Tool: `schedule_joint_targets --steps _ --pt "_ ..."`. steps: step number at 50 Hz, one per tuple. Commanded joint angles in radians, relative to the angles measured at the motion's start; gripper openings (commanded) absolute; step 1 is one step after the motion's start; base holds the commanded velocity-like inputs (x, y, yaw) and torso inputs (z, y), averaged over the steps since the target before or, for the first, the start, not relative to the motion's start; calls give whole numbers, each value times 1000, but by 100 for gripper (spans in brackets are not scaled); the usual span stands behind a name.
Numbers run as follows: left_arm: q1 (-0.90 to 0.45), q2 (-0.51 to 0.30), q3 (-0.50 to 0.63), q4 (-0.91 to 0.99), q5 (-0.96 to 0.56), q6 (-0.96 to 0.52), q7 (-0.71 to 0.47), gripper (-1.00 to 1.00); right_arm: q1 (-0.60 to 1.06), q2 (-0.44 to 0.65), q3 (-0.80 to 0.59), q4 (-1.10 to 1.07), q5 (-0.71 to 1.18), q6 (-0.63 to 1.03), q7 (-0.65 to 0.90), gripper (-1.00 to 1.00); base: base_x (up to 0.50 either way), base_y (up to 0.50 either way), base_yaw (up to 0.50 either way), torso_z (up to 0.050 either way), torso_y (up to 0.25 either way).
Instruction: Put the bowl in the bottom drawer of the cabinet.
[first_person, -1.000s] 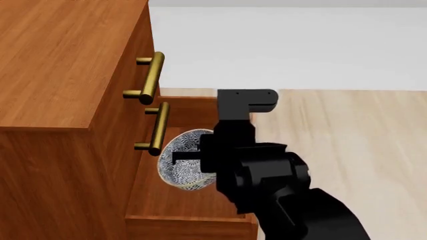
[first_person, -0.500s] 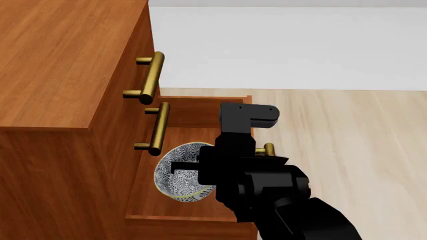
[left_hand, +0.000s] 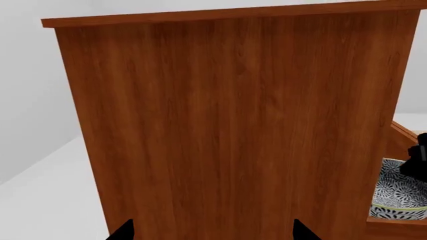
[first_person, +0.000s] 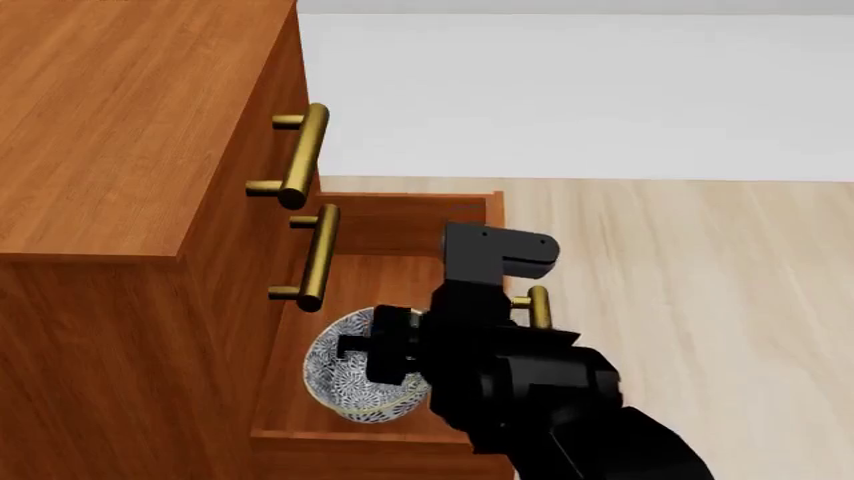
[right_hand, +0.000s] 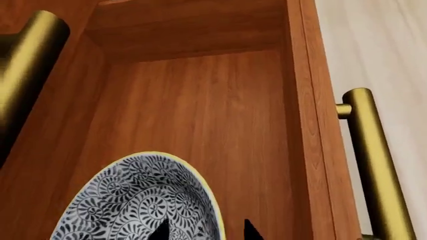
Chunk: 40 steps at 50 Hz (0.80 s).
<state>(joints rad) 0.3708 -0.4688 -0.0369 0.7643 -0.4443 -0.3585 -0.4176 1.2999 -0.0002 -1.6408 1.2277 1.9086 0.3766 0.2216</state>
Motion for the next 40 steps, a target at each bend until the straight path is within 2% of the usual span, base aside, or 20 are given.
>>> schedule_joint_targets --steps 1,18,27,40 --pt "3 -2 -1 0 -1 3 -3 100 -5 0 2 7 2 7 -1 100 11 0 0 0 0" --pt "4 -5 3 -1 0 7 -6 100 9 0 -1 13 -6 -9 31 100 2 -1 -1 0 0" --pt "5 -7 3 -2 -2 9 -8 100 49 0 1 6 -88 -35 56 100 1 -1 -1 0 0" --pt "10 -9 3 2 -4 13 -11 100 113 0 16 55 -109 -34 30 100 0 0 0 0 0"
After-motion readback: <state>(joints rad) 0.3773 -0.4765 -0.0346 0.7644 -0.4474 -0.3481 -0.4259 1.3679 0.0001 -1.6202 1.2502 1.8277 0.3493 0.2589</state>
